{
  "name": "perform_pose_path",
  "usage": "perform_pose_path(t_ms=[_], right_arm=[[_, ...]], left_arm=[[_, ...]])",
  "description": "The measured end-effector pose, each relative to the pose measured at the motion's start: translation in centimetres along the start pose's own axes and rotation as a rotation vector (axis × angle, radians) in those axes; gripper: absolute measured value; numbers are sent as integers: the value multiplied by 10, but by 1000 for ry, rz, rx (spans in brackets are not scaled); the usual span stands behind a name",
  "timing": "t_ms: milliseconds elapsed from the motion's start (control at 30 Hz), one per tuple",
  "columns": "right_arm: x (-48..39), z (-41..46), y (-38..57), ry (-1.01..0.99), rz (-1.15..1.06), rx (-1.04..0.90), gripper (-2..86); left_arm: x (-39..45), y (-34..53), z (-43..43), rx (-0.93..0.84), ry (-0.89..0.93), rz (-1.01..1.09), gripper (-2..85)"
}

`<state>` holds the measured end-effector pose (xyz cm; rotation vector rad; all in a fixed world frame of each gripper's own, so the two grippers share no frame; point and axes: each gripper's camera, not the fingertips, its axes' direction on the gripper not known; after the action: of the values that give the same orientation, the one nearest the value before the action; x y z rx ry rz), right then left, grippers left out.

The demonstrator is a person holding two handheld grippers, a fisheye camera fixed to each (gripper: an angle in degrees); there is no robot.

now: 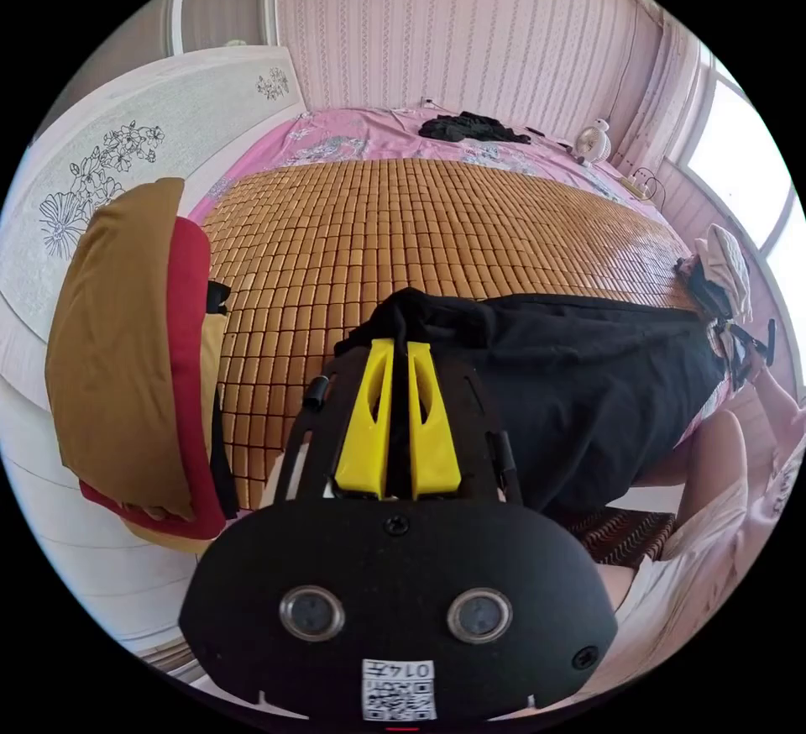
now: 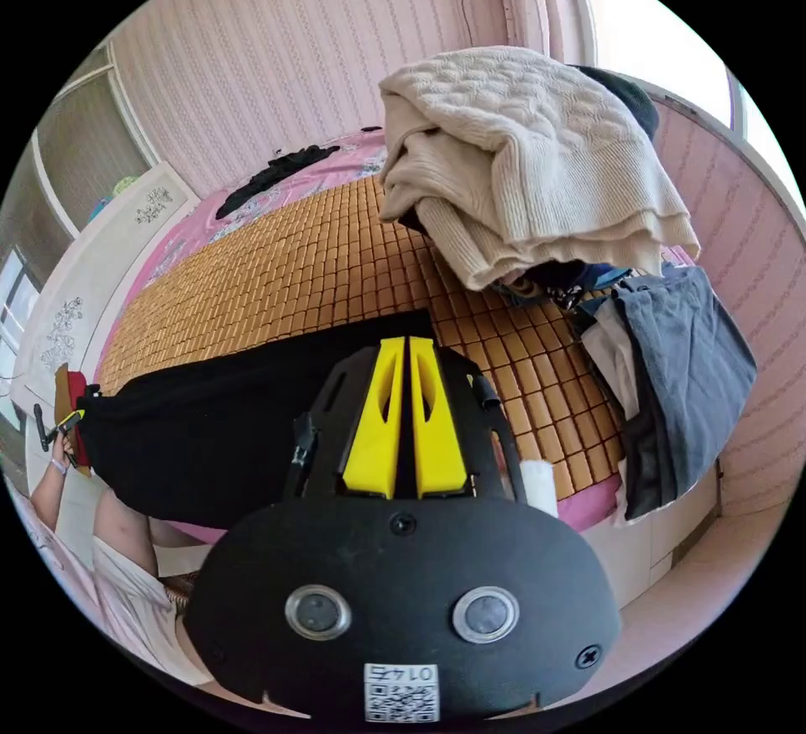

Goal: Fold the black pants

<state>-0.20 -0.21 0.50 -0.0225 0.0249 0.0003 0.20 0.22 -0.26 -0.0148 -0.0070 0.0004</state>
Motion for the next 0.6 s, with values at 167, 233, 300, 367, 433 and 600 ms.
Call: perform_pose_path(t_ms=[167, 233, 300, 367, 433, 600], right_arm=[[-18, 49, -16, 38, 8, -102, 80], [-18, 62, -17, 85, 23, -156, 78], [-16, 62, -13, 54, 42, -161, 61], [-14, 39, -2, -1, 39, -97, 12], [-13, 14, 10, -32, 22, -42, 2], [-8, -76, 32, -71, -12, 158, -2]], left_arm=[[12, -1, -10, -25, -18, -18, 6], [17, -1, -15, -32, -26, -10, 6], [22, 0, -24, -36, -30, -2, 6], [25, 3, -33, -23, -28, 4, 6], [28, 8, -45, 4, -23, 7, 6], [43, 30, -98, 146, -1, 45, 4]])
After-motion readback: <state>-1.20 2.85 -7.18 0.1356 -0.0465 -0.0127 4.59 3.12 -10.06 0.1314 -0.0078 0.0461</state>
